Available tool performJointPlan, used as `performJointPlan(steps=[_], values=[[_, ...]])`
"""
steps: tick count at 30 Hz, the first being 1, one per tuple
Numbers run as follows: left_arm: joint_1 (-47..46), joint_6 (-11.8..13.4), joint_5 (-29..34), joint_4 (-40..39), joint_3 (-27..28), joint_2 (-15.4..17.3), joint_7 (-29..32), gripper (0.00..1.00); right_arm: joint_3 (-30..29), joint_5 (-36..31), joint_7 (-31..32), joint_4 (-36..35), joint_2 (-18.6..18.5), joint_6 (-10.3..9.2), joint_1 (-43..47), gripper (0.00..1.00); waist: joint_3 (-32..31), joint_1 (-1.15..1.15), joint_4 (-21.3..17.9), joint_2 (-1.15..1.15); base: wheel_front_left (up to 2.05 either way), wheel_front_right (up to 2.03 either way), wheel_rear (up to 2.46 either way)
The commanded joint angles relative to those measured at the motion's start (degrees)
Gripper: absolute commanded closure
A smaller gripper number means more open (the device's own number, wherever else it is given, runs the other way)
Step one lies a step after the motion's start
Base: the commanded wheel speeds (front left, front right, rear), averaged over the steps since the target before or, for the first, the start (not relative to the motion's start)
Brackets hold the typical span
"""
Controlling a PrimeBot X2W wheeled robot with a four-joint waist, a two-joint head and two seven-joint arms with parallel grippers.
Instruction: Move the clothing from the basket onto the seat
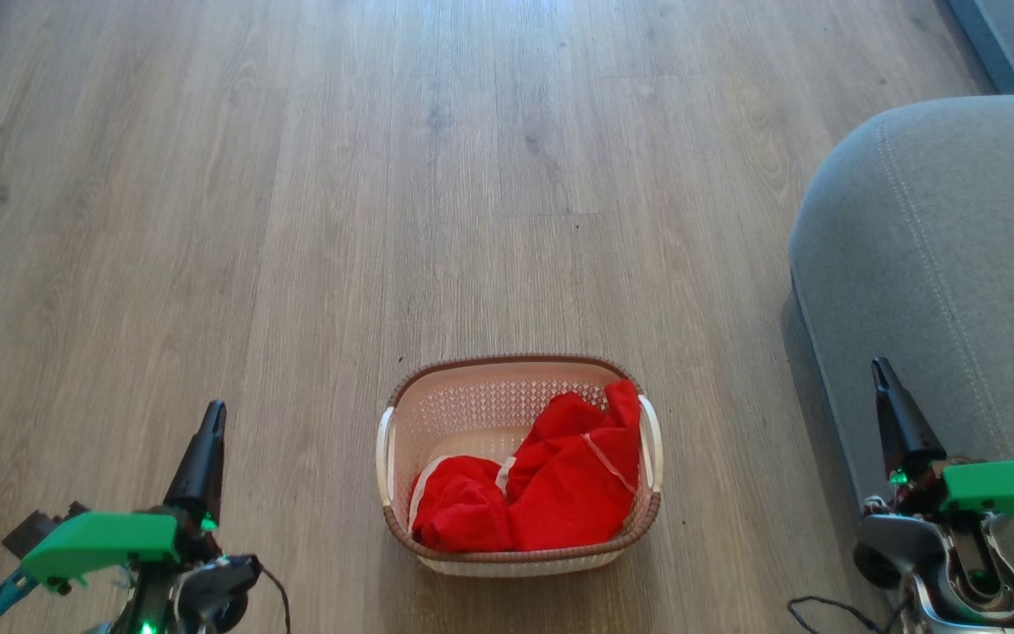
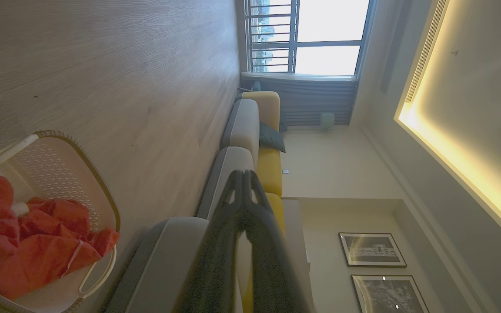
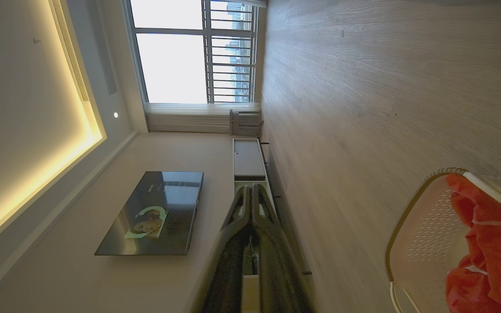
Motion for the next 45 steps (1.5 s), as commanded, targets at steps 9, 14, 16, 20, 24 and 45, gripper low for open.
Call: performJointPlan(steps=[9,14,16,20,24,45], values=[[-2.75,-0.54,-0.33,-1.97,1.95,0.88,0.41,1.0,1.02,0.35,0.17,-2.26,-0.01,0.03,-1.05,1.0,0.0,0.0,0.0,0.0,0.0,0.0,0.0],[-2.75,-0.54,-0.33,-1.97,1.95,0.88,0.41,1.0,1.02,0.35,0.17,-2.26,-0.01,0.03,-1.05,1.0,0.0,0.0,0.0,0.0,0.0,0.0,0.0],[-2.75,-0.54,-0.33,-1.97,1.95,0.88,0.41,1.0,1.02,0.35,0.17,-2.26,-0.01,0.03,-1.05,1.0,0.0,0.0,0.0,0.0,0.0,0.0,0.0],[-2.75,-0.54,-0.33,-1.97,1.95,0.88,0.41,1.0,1.02,0.35,0.17,-2.26,-0.01,0.03,-1.05,1.0,0.0,0.0,0.0,0.0,0.0,0.0,0.0],[-2.75,-0.54,-0.33,-1.97,1.95,0.88,0.41,1.0,1.02,0.35,0.17,-2.26,-0.01,0.03,-1.05,1.0,0.0,0.0,0.0,0.0,0.0,0.0,0.0],[-2.75,-0.54,-0.33,-1.97,1.94,0.88,0.41,1.0,1.02,0.36,0.17,-2.26,-0.01,0.03,-1.05,1.0,0.0,0.0,0.0,0.0,0.0,0.0,0.0]])
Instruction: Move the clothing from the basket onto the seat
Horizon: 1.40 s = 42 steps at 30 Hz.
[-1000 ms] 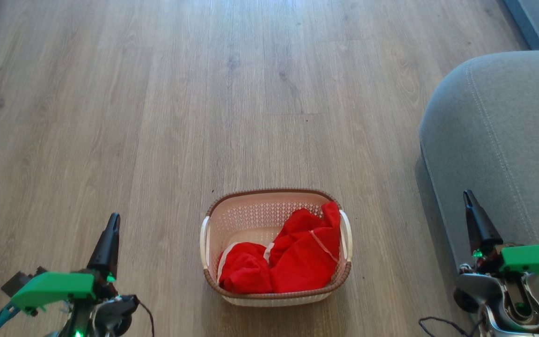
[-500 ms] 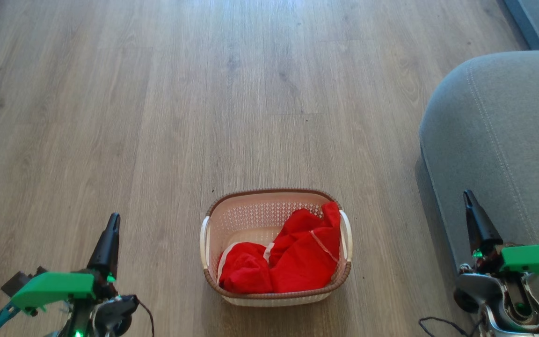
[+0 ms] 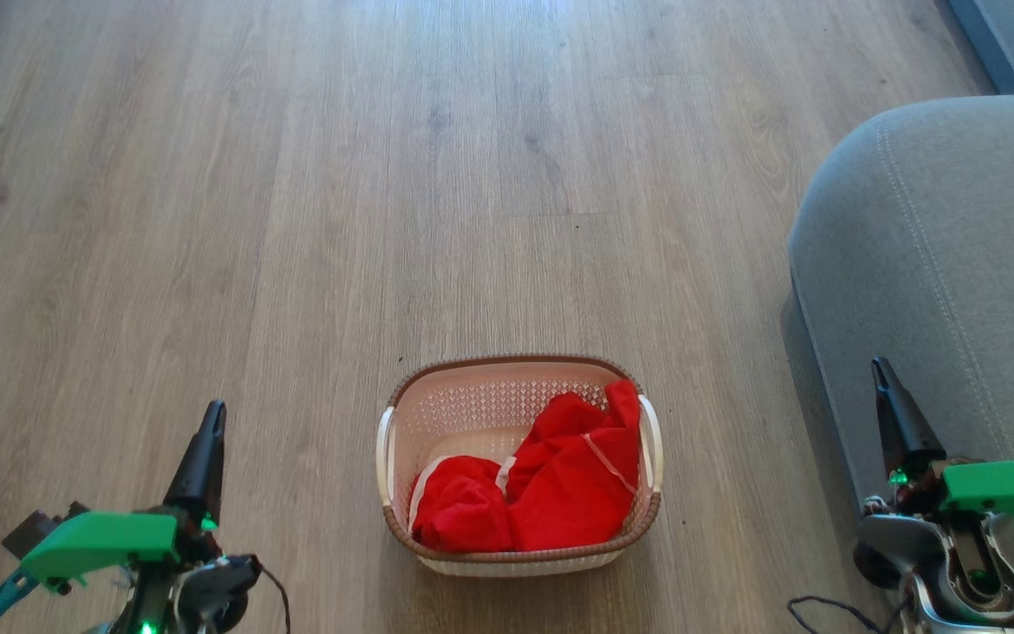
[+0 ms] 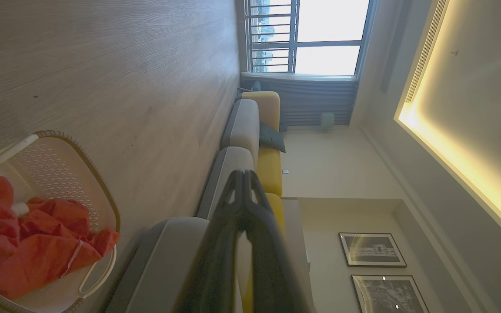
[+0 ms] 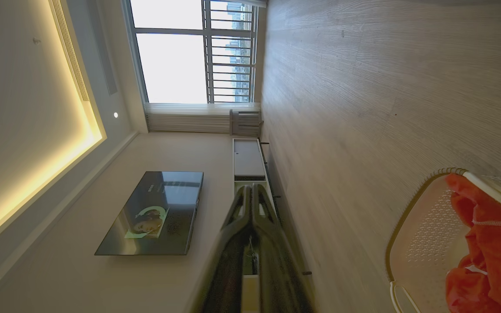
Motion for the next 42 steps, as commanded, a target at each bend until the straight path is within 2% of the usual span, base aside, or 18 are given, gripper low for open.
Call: performJointPlan(steps=[1,42], values=[[-2.75,-0.54,-0.33,-1.97,1.94,0.88,0.41,1.0,1.02,0.36,0.17,-2.26,-0.01,0.03,-1.05,1.0,0.0,0.0,0.0,0.0,0.0,0.0,0.0],[-2.75,-0.54,-0.33,-1.97,1.94,0.88,0.41,1.0,1.02,0.36,0.17,-2.26,-0.01,0.03,-1.05,1.0,0.0,0.0,0.0,0.0,0.0,0.0,0.0]])
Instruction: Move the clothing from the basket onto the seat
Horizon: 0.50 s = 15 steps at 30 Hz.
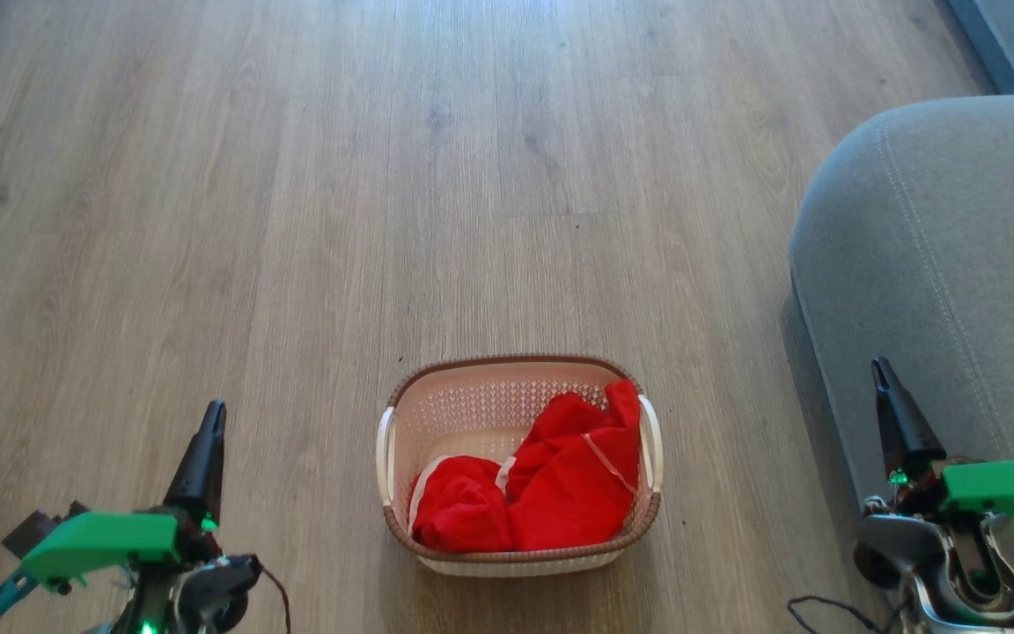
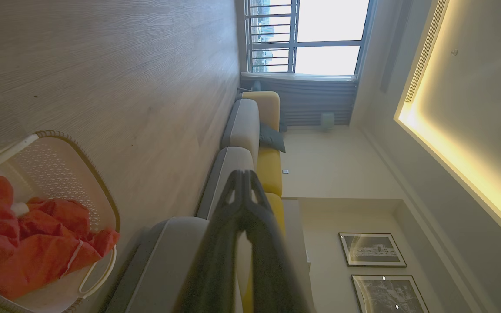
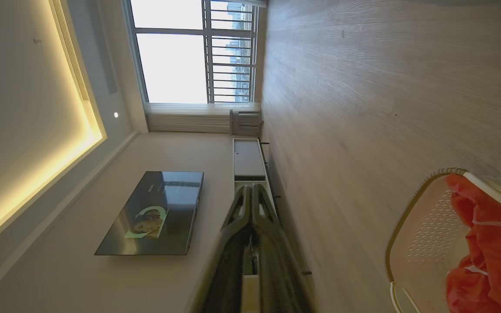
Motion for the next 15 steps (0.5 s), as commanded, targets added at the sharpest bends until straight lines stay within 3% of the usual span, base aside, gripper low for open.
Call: performJointPlan(steps=[1,2,3,15], values=[[0.01,0.08,0.02,0.17,-0.02,-0.04,-0.03,0.0,0.05,-0.01,0.0,0.22,0.01,0.0,-0.02,0.0,0.0,0.0,0.0,0.0,0.0,0.0,0.0],[0.17,0.09,0.08,0.81,-0.08,-0.1,-0.09,1.0,0.11,-0.01,0.0,0.99,0.02,0.01,0.03,1.0,0.0,0.0,0.0,0.0,0.0,0.0,0.0],[0.61,0.09,0.09,1.73,-0.18,-0.18,-0.1,0.0,0.21,-0.02,-0.01,1.98,0.09,0.01,0.31,0.0,0.01,0.0,0.0,0.0,0.0,0.0,0.0],[-0.66,0.04,1.52,3.07,-0.96,0.25,-1.68,0.0,1.9,-1.46,-1.27,3.16,-0.24,0.01,-1.27,0.0,0.19,0.0,-0.04,0.0,0.0,0.0,0.0]])
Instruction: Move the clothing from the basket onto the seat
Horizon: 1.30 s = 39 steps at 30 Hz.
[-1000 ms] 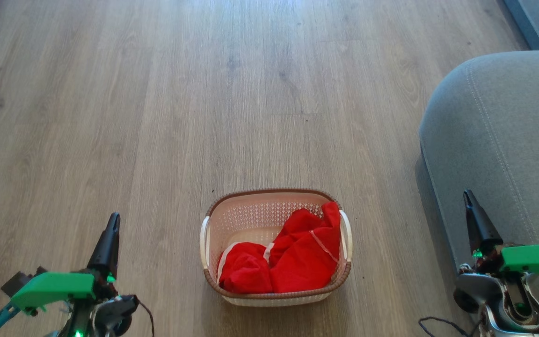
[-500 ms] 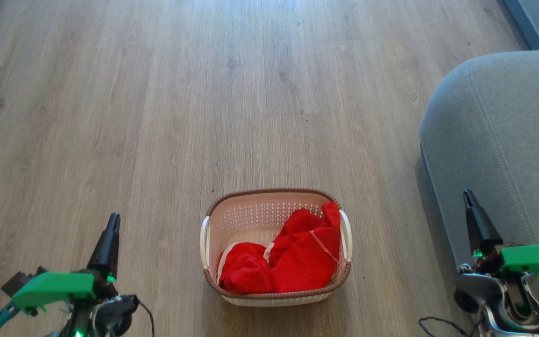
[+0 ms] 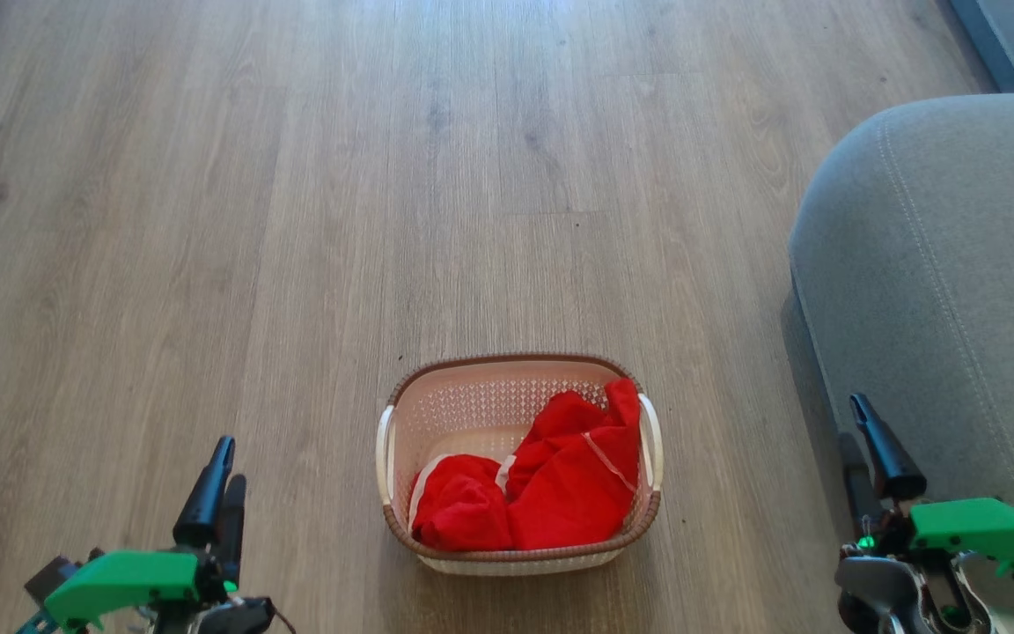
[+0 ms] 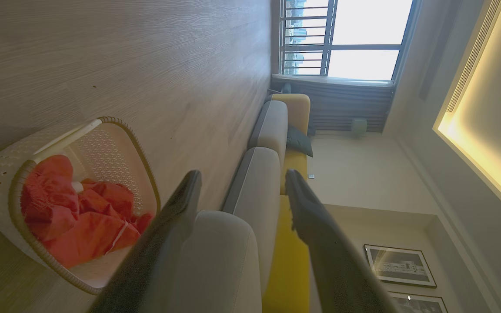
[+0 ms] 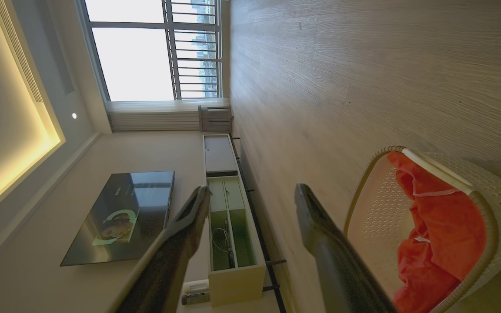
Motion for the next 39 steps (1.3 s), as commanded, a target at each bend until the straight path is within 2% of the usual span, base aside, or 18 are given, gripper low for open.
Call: performJointPlan(steps=[1,9,16,39], values=[[-3.41,-0.07,0.87,-1.55,-0.16,0.65,-0.58,0.0,0.57,-0.73,-0.71,-1.75,-0.84,0.01,-3.59,0.0,0.02,0.0,-0.01,0.0,0.0,0.0,0.0],[-4.97,-0.11,4.59,-1.06,-0.89,1.38,-2.0,0.0,2.97,-3.37,-2.47,-0.67,-1.81,0.01,-5.62,0.0,0.09,0.0,-0.03,0.0,0.0,0.0,0.0],[-6.09,-0.14,10.39,-1.05,-0.53,1.6,-3.17,0.0,3.88,-7.86,-3.68,0.1,-2.22,0.02,-7.28,0.0,0.17,0.0,-0.06,0.0,0.0,0.0,0.0],[-9.09,-0.22,33.38,-0.77,-0.5,2.1,-7.03,0.0,7.74,-28.75,-7.59,3.45,-2.85,0.02,-11.97,0.0,0.39,0.0,-0.26,0.0,0.0,0.0,0.0]])
